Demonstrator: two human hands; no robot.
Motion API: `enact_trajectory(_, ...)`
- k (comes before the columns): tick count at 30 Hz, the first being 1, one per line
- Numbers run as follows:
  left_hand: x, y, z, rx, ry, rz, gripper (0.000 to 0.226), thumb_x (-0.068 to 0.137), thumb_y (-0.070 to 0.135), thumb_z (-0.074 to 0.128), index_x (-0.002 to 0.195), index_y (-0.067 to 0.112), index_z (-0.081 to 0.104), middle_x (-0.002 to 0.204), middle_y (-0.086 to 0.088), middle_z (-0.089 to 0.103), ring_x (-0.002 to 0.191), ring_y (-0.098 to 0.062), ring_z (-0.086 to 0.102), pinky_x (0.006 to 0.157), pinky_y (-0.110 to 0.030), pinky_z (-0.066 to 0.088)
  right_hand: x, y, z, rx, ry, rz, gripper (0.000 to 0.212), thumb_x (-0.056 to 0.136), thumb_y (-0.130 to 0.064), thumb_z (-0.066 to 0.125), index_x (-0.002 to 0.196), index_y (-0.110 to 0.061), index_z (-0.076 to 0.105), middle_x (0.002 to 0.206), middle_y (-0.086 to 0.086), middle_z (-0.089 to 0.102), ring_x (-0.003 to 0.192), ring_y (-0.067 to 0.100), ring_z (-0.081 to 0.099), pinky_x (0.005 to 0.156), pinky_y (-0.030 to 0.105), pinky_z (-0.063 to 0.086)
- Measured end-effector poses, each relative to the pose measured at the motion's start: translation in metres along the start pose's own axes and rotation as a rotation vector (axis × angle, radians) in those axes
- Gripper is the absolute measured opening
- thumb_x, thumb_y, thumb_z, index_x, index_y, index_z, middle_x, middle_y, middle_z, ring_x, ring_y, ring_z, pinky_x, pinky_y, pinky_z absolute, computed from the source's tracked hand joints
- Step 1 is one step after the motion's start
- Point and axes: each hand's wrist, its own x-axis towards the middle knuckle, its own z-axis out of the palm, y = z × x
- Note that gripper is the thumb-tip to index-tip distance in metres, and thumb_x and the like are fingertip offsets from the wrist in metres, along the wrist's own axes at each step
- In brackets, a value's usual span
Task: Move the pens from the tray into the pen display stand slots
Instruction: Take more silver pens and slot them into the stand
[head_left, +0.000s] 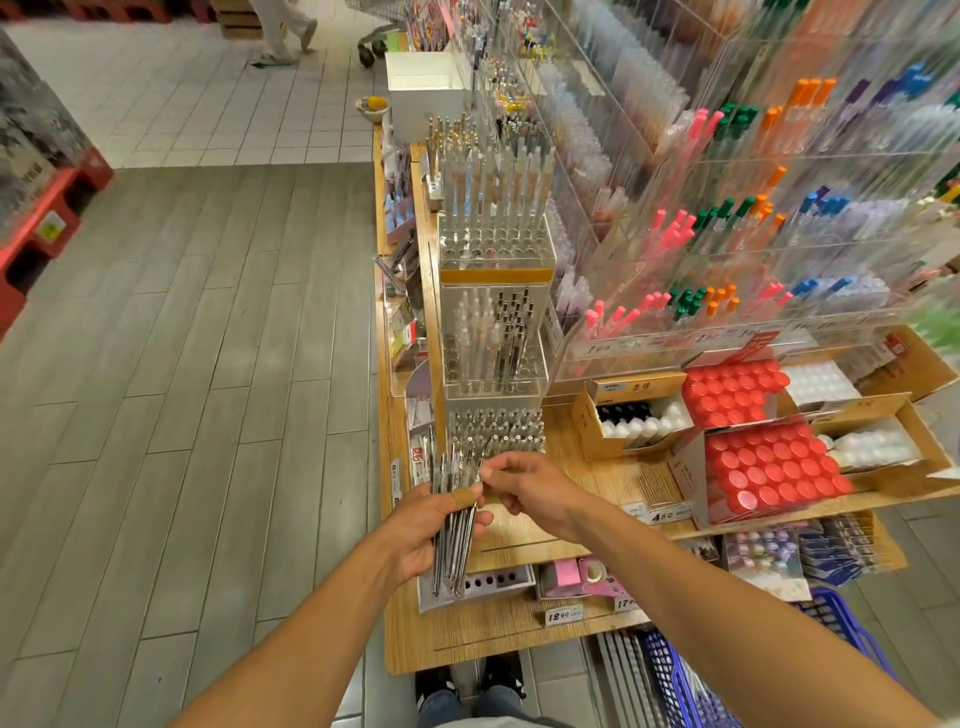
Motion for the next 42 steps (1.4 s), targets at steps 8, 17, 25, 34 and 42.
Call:
enact_trajectory(8,0.001,-0.001,0.004,-0.029,0.074,0.014,0.041,0.086,0.007,0.071,0.121,-0.009,0.055,0.092,-0.023,0.071,0.066,-0.028,0.069,0.057,-0.035,0.06,-0.003,-0.011,-0.009,0.023,0.163,-0.128,0.01,0.094,-0.01,0.059,0.099,-0.004,0.052,0.077,0.006,0.061,0.061,0.012,0.06,0.062,0.026,0.054)
enact_trajectory(17,0.003,-0.001,-0.002,-0.089,0.126,-0.005,0.027,0.093,0.006,0.061,0.114,-0.01,0.06,0.088,-0.023,0.073,0.063,-0.025,0.072,0.056,-0.033,0.061,-0.006,-0.027,-0.058,-0.498,0.428,-0.523,0.007,0.098,-0.016,0.054,0.097,-0.02,0.049,0.085,0.0,0.061,0.071,0.0,0.059,0.063,0.014,0.048)
enact_trajectory(25,0.007,0.001,0.0,-0.09,0.122,-0.011,0.021,0.094,0.004,0.059,0.11,-0.009,0.062,0.09,-0.023,0.073,0.064,-0.025,0.072,0.056,-0.033,0.061,0.007,-0.007,-0.061,-0.943,0.317,-0.499,0.009,0.1,-0.022,0.05,0.095,-0.015,0.046,0.076,-0.01,0.052,0.066,0.004,0.051,0.058,0.025,0.041)
enact_trajectory(34,0.005,0.004,-0.003,-0.097,0.119,0.002,0.023,0.094,0.005,0.06,0.112,-0.008,0.061,0.092,-0.023,0.073,0.066,-0.026,0.072,0.057,-0.034,0.062,0.016,0.002,-0.065,-1.164,0.358,-0.574,0.013,0.093,-0.024,0.063,0.097,-0.012,0.06,0.093,-0.008,0.046,0.089,0.011,0.042,0.078,0.025,0.037)
enact_trajectory(42,0.006,0.004,-0.001,-0.056,0.097,0.007,0.029,0.092,0.003,0.062,0.117,-0.011,0.058,0.089,-0.022,0.072,0.065,-0.026,0.071,0.057,-0.033,0.061,0.016,0.004,-0.056,-1.327,0.348,-0.578,0.014,0.088,-0.02,0.067,0.096,-0.008,0.067,0.093,0.004,0.055,0.091,0.023,0.053,0.074,0.028,0.041)
